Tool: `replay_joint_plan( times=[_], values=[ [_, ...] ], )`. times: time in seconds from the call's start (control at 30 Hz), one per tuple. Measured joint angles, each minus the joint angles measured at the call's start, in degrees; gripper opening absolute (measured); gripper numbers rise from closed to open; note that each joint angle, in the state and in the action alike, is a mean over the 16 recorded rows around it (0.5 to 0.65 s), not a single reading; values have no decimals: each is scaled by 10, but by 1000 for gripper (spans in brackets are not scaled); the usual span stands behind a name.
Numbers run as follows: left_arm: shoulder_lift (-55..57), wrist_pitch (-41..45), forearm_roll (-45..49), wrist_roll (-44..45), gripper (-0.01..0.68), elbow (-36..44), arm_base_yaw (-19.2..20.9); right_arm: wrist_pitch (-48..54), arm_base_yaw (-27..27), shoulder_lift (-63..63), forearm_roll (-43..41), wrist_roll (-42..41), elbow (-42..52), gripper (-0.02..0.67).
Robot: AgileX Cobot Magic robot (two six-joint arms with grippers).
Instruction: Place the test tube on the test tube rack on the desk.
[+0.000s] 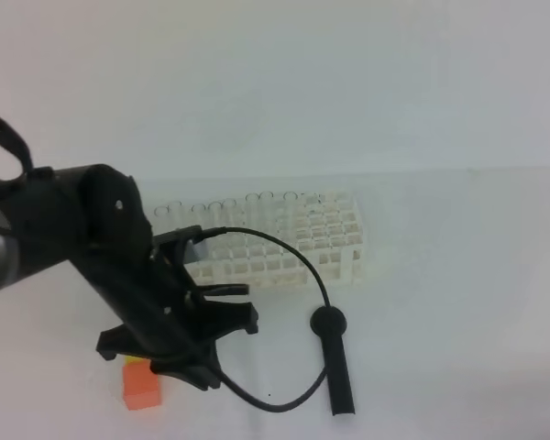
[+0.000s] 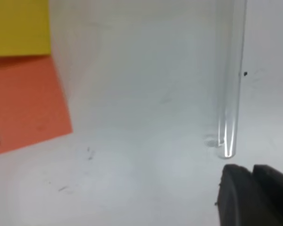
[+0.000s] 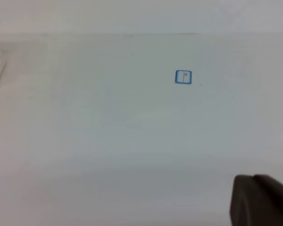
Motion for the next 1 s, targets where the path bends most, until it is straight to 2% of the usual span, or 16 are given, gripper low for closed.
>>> replay_joint_plan(
  times=[0.33,0.47,0.8,1.0],
  values=[
    [90,0,37,-102,256,-57,-63,0,0,0,0,0,0,-1],
    [111,-20,59,-155,298,-62,-84,0,0,0,0,0,0,-1],
    [148,-57,78,-219,300,-63,-100,0,0,0,0,0,0,-1],
    [161,-63,73,-208,242,-64,-100,0,1,0,0,0,0,-1]
  ],
)
